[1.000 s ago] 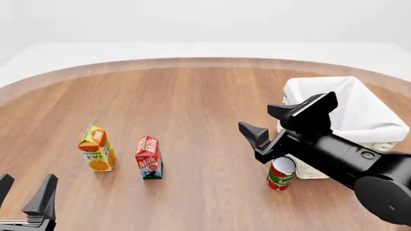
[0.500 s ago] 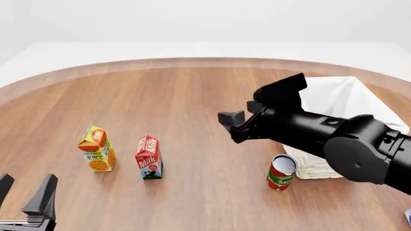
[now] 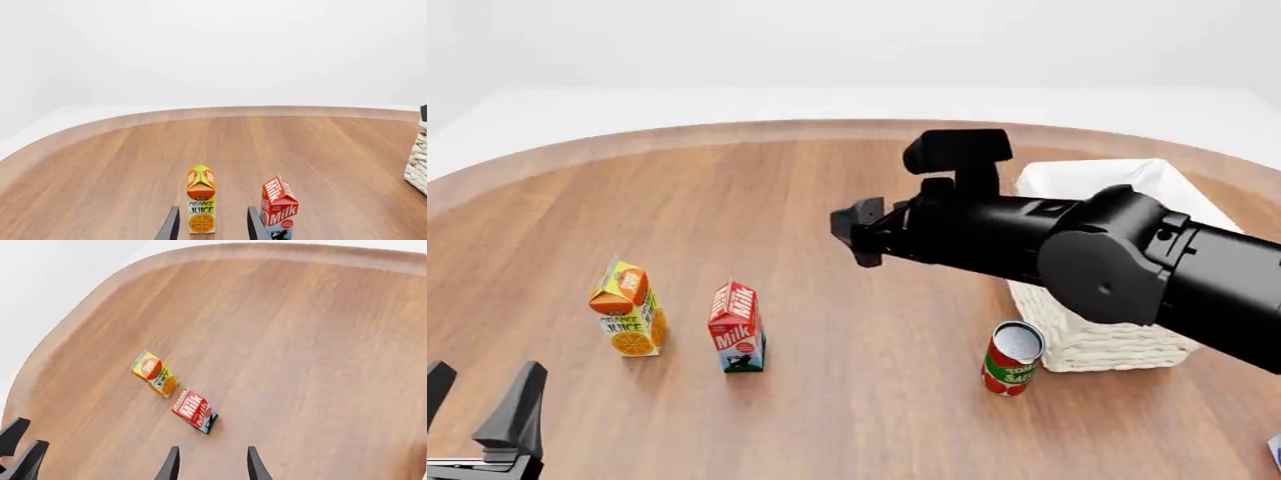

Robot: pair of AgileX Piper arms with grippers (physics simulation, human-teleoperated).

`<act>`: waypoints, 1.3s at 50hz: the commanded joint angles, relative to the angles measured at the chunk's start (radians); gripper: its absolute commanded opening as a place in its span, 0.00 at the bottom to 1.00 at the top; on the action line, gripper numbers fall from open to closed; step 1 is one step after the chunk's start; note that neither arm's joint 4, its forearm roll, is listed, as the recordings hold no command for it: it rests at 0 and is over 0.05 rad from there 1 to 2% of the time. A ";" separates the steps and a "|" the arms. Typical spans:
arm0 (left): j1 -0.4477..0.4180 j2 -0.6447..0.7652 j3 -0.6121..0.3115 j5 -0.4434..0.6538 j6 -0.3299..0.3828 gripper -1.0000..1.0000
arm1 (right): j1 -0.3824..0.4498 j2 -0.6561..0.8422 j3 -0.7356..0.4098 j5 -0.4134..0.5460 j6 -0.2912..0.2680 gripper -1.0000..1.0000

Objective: Pick the milk and place it in the basket.

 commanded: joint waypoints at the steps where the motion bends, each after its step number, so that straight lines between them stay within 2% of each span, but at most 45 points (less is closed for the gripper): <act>1: 0.000 0.000 0.000 0.000 0.000 1.00 | -0.010 0.068 -0.074 0.028 0.097 1.00; 10: 0.000 0.000 0.000 0.000 0.000 1.00 | -0.009 0.132 -0.155 0.056 0.136 1.00; 14: 0.000 0.000 0.000 0.000 0.000 1.00 | -0.004 0.169 -0.186 0.059 0.174 1.00; 21: 0.000 0.000 0.000 0.000 0.000 1.00 | -0.004 0.227 -0.252 0.078 0.175 1.00; 24: 0.000 0.000 0.000 0.000 0.000 1.00 | -0.003 0.247 -0.269 0.072 0.198 1.00; 26: 0.000 0.000 0.000 0.000 0.000 1.00 | -0.005 0.257 -0.259 0.052 0.236 1.00; 27: 0.000 0.000 0.000 0.000 0.000 1.00 | -0.005 0.265 -0.268 0.055 0.227 1.00; 29: 0.000 0.000 0.000 0.000 0.000 1.00 | -0.003 0.279 -0.273 0.050 0.249 1.00; 36: 0.000 0.000 0.000 0.000 0.000 1.00 | -0.030 0.320 -0.315 0.056 0.246 1.00; 39: 0.000 0.000 0.000 0.000 0.000 1.00 | -0.017 0.340 -0.330 0.054 0.263 1.00; 43: 0.000 0.000 0.000 0.000 0.000 1.00 | -0.009 0.354 -0.324 0.032 0.307 1.00; 45: 0.000 0.000 0.000 0.000 0.000 1.00 | -0.075 0.344 -0.318 0.011 0.308 1.00; 46: 0.000 0.000 0.000 0.000 0.000 1.00 | -0.068 0.342 -0.300 -0.015 0.345 1.00; 47: 0.000 0.000 0.000 0.000 0.000 1.00 | -0.069 0.347 -0.305 -0.011 0.339 1.00; 49: 0.000 0.000 0.000 0.000 0.000 1.00 | -0.058 0.353 -0.282 -0.035 0.389 1.00; 54: 0.000 0.000 0.000 0.000 0.000 1.00 | -0.024 0.367 -0.256 -0.070 0.455 1.00; 56: 0.000 0.000 0.000 0.000 0.000 1.00 | -0.022 0.369 -0.261 -0.072 0.452 1.00; 58: 0.000 0.000 0.000 0.000 0.000 1.00 | -0.019 0.372 -0.250 -0.090 0.479 1.00; 65: 0.000 0.000 0.000 0.000 0.000 1.00 | -0.012 0.395 -0.251 -0.109 0.501 1.00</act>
